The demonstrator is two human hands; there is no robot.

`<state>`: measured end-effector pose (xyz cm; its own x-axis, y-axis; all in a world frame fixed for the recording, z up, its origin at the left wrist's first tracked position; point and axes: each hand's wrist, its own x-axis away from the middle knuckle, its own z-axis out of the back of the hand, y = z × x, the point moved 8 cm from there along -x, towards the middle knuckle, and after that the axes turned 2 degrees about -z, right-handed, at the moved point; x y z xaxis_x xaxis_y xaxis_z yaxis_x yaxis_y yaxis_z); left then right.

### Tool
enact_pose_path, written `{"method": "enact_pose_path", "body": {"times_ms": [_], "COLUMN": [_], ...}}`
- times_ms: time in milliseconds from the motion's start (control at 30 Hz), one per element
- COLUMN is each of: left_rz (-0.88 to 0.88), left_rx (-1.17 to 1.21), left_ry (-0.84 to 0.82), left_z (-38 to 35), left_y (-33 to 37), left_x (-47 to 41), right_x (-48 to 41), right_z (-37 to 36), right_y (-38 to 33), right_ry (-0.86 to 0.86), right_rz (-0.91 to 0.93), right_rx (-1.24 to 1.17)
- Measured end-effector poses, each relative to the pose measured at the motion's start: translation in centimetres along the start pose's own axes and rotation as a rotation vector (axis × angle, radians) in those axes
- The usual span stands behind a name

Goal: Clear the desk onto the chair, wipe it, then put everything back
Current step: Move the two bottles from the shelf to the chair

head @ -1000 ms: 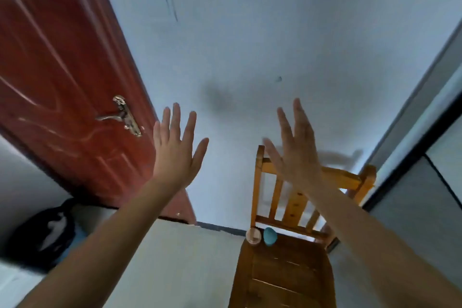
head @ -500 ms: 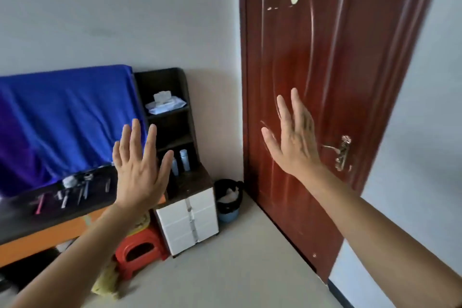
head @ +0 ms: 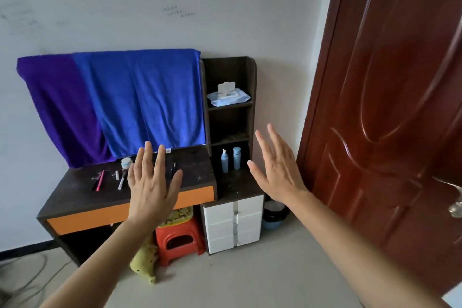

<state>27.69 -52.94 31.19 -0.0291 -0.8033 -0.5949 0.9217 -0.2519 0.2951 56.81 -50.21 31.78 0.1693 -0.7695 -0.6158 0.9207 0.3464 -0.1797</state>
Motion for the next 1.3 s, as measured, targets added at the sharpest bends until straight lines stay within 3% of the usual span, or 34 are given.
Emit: {"method": "enact_pose_path", "body": {"times_ms": [167,567,833,1300], "left_rz": [-0.023,-0.125,-0.111,0.001], "left_rx": [0.071,-0.039,-0.036,0.148], "left_ry": [-0.107,-0.361,-0.681,-0.887], "left_z": [-9.0,-29.4,-40.7,-55.6], "left_y": [-1.0,-1.8,-7.1,-9.5], "left_x": [-5.3,-26.3,-30.3,-31.5], "right_x": [-4.2,-20.6,-26.7,-28.6], "right_z": [-7.3,-23.8,-32.2,-46.0], "right_y": [5.6,20.6,24.2,30.2], "right_ry": [-0.084,-0.266,-0.409,-0.655], "right_rz": [-0.063,-0.211,-0.197,-0.145], "right_rx": [0.007,0.019,0.084,0.039]}}
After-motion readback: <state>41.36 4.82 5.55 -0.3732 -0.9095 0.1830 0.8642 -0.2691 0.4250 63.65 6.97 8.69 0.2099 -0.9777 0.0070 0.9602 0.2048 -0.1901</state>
